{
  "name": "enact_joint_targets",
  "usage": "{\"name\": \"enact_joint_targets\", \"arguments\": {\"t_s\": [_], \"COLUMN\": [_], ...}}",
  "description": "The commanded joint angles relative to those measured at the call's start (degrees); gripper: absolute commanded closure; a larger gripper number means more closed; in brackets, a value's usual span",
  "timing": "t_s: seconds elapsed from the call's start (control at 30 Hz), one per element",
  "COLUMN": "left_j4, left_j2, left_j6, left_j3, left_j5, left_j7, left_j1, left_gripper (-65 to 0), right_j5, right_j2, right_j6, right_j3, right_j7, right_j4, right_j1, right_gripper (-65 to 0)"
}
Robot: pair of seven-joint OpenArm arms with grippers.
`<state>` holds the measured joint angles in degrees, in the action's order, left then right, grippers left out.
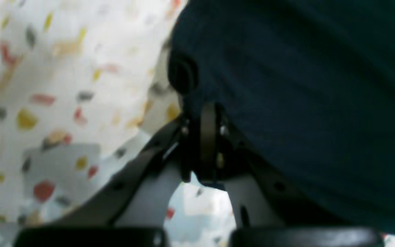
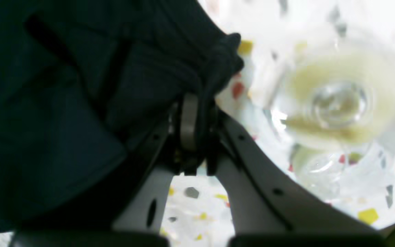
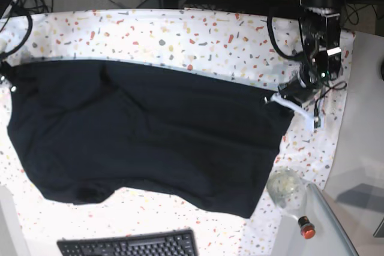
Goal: Layout the t-shirt on the table in an organized manner, then fold the t-shirt properly
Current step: 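Pull the grasped shirt edge with both grippers to straighten the fold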
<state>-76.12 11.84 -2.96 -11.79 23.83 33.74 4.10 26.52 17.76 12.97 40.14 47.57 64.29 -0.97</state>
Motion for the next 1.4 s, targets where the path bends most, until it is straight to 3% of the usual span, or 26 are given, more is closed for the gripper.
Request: {"name": "enact_joint_targets", "arguments": {"t_s": [0.0, 0.1, 0.33, 0.53, 0.77, 1.23, 1.37], "left_j4": [-1.6, -1.7, -4.3, -7.4, -7.4, -6.5, -6.5], "left_j2": [0.9, 0.9, 1.4, 1.3, 1.1, -1.0, -1.2], "left_j6": [0.3, 0.3, 0.3, 0.3, 0.3, 0.1, 0.3], "left_j3": [-0.5, -0.5, -2.7, -6.6, -6.6, -7.8, -4.3], "left_j5": [-0.2, -0.2, -0.2, -0.2, -0.1, -0.3, -0.3], "left_j7": [-1.7, -1.7, -1.8, -1.8, -1.8, -1.7, -1.7], "left_j1": [0.5, 2.6, 6.7, 10.5, 14.3, 14.4, 14.3], "left_gripper": [0.0, 0.0, 0.0, 0.0, 0.0, 0.0, 0.0], "right_j5": [0.7, 0.7, 0.6, 0.5, 0.4, 0.3, 0.3], "right_j2": [1.5, 1.4, 1.4, 1.4, 1.9, 2.0, 3.2], "right_j6": [1.0, 2.7, 2.9, 2.9, 2.9, 2.5, 2.1], "right_j3": [0.3, 0.6, 0.3, 0.2, 0.1, 0.7, 0.8], "right_j7": [-2.1, -3.2, -7.2, -7.2, -6.9, -7.1, -7.2], "right_j4": [1.4, 1.5, 1.6, 1.6, 1.6, 1.5, 1.0], "right_j1": [-0.2, -3.3, -8.0, -8.6, -8.3, -8.7, -8.7], "right_gripper": [0.0, 0.0, 0.0, 0.0, 0.0, 0.0, 0.0]}}
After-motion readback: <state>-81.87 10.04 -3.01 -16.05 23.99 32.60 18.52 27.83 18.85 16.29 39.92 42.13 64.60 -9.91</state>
